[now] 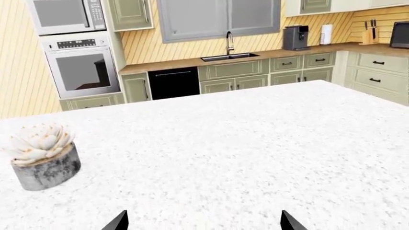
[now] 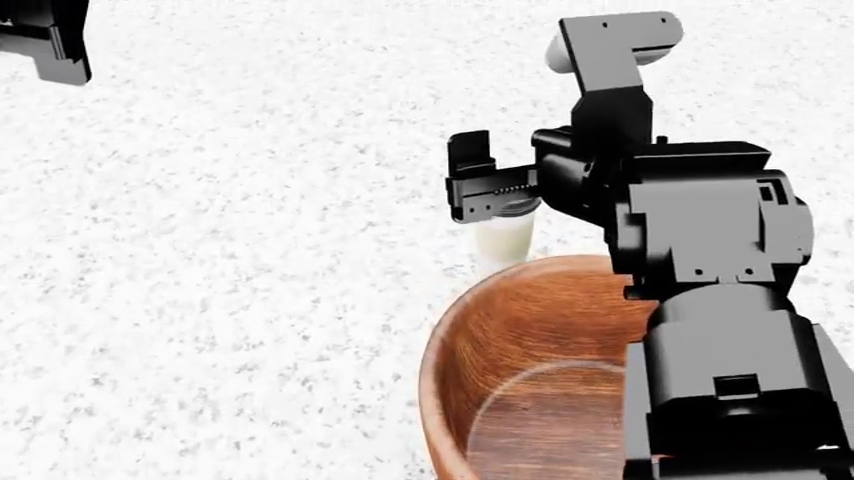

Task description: Place the cup inside the bowl on the dining table and move the bowl to any counter.

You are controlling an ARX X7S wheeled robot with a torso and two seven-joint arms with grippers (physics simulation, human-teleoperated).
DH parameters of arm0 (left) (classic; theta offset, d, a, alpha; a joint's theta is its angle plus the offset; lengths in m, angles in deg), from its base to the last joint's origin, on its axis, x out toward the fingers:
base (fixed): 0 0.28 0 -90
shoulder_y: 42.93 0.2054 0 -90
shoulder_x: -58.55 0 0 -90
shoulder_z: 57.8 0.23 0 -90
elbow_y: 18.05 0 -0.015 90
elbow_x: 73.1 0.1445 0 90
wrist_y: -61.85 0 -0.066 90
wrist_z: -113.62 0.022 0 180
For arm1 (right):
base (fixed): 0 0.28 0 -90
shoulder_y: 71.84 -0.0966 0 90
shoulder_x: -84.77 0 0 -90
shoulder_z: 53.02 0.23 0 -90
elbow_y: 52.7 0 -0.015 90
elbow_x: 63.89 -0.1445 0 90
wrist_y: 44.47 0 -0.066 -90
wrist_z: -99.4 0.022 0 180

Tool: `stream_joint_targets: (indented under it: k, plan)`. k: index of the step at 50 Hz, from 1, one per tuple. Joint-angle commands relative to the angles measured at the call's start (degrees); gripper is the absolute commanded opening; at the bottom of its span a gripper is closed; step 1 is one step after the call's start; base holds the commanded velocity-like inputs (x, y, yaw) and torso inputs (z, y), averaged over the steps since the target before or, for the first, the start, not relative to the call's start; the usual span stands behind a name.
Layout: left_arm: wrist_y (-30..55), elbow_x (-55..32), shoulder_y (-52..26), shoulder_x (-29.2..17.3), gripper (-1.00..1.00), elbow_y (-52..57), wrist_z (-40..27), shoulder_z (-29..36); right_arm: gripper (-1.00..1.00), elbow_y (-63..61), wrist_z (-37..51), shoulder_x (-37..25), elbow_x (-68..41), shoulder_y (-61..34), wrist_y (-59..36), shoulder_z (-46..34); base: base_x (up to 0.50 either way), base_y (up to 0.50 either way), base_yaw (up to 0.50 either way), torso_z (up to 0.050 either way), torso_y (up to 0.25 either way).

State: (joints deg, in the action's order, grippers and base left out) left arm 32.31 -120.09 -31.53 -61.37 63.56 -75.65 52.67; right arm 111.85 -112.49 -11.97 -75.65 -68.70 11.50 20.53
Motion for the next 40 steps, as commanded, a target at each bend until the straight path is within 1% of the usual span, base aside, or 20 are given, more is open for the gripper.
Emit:
stream_joint_targets:
  k: [1, 13, 20, 29, 32, 40]
  plan:
    - [0.1, -0.2, 0.7, 0.9, 1.00, 0.4, -1.2, 0.0, 1.00, 0.4, -1.5, 1.3, 7.6, 0.8, -0.8, 6.0, 0.00, 0.00, 0.00, 0.000, 0.000]
    - [-0.5, -0.1, 1.0, 0.2, 1.00, -0.2, -0.3, 0.2, 1.00, 0.4, -2.0, 1.7, 10.5, 1.2, -1.0, 7.8, 0.00, 0.00, 0.00, 0.000, 0.000]
    - [-0.7, -0.2, 0.7, -0.9, 1.00, -0.8, 1.1, 0.2, 1.00, 0.4, 0.2, 1.5, 10.8, 1.2, -0.7, 9.0, 0.00, 0.00, 0.00, 0.000, 0.000]
    - [-1.1, -0.1, 0.7, -0.7, 1.00, -1.5, 1.3, 0.4, 1.00, 0.4, -0.1, 2.0, 11.3, 2.1, -1.1, 9.2, 0.00, 0.00, 0.00, 0.000, 0.000]
    - [-0.8, -0.3, 0.5, 0.0, 1.00, -1.7, 0.5, 0.2, 1.00, 0.4, 0.2, 1.9, 11.5, 2.3, -1.4, 9.2, 0.00, 0.00, 0.00, 0.000, 0.000]
    - [-1.4, -0.2, 0.8, -0.4, 1.00, -1.9, 1.3, 0.5, 1.00, 0.4, 0.4, 1.8, 11.8, 2.9, -1.4, 8.8, 0.00, 0.00, 0.00, 0.000, 0.000]
